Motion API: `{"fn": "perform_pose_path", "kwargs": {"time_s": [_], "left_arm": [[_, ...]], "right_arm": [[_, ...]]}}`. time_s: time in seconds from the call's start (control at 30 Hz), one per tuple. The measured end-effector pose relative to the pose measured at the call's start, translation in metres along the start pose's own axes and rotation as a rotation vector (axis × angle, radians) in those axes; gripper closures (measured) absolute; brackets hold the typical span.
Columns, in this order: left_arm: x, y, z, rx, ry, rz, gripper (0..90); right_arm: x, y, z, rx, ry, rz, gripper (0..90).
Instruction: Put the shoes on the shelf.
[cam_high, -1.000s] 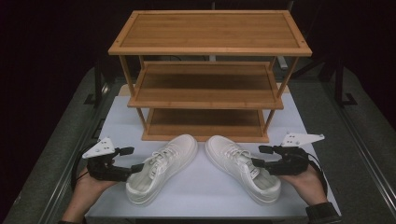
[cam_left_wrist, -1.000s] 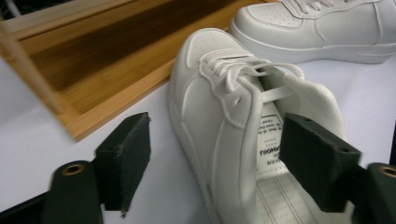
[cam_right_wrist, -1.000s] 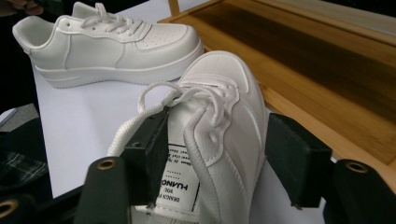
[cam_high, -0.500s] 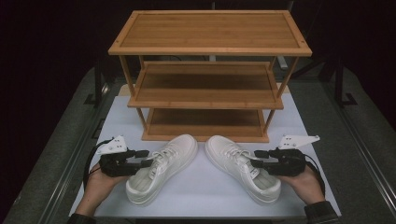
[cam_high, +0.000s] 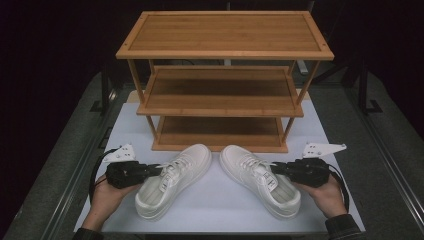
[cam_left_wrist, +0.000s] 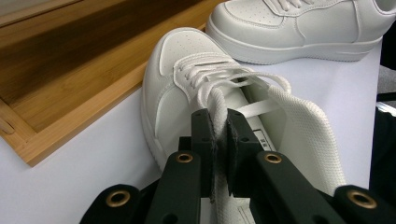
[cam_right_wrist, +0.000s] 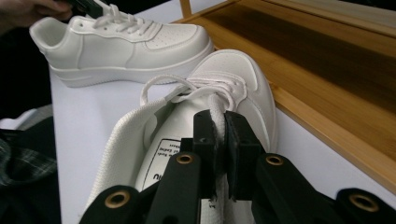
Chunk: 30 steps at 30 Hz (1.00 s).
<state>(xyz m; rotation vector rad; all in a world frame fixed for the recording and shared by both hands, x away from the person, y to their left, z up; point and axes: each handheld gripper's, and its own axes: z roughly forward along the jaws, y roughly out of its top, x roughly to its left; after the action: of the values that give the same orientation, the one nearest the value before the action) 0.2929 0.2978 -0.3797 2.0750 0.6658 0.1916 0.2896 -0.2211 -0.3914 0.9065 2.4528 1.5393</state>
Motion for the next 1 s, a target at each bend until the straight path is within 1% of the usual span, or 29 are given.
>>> {"fn": "perform_pose_path", "kwargs": {"time_s": [0.07,0.1,0.27,0.43,0.47,0.57,0.63,0.87,0.93,1.0], "left_arm": [[0.0,0.001,-0.001,-0.006,0.005,0.0,84.7],[-0.001,0.003,-0.002,-0.009,0.007,0.004,84.8],[-0.003,0.011,-0.008,-0.029,0.002,0.008,85.0],[-0.006,0.022,-0.018,-0.065,-0.021,0.01,85.0],[-0.007,0.026,-0.021,-0.078,-0.026,0.015,85.1],[-0.01,0.038,-0.028,-0.119,-0.043,0.013,85.0],[-0.011,0.046,-0.032,-0.138,-0.047,0.023,85.0],[-0.012,0.076,-0.045,-0.165,-0.037,0.048,85.0],[-0.011,0.086,-0.049,-0.17,-0.042,0.062,85.0],[-0.01,0.093,-0.052,-0.179,-0.045,0.064,85.0]], "right_arm": [[-0.003,0.0,-0.001,-0.005,0.017,0.017,84.1],[-0.003,0.0,-0.001,-0.008,0.02,0.018,84.2],[-0.004,0.004,-0.007,-0.003,0.043,0.013,84.4],[-0.004,0.012,-0.019,-0.014,0.064,0.005,84.5],[-0.004,0.015,-0.022,-0.021,0.071,0.002,84.5],[-0.003,0.023,-0.031,-0.047,0.081,-0.006,84.5],[-0.002,0.031,-0.037,-0.062,0.08,-0.012,84.5],[0.001,0.06,-0.066,-0.101,0.055,-0.058,84.6],[0.001,0.067,-0.074,-0.114,0.049,-0.067,84.6],[0.001,0.073,-0.08,-0.129,0.048,-0.074,84.6]]}}
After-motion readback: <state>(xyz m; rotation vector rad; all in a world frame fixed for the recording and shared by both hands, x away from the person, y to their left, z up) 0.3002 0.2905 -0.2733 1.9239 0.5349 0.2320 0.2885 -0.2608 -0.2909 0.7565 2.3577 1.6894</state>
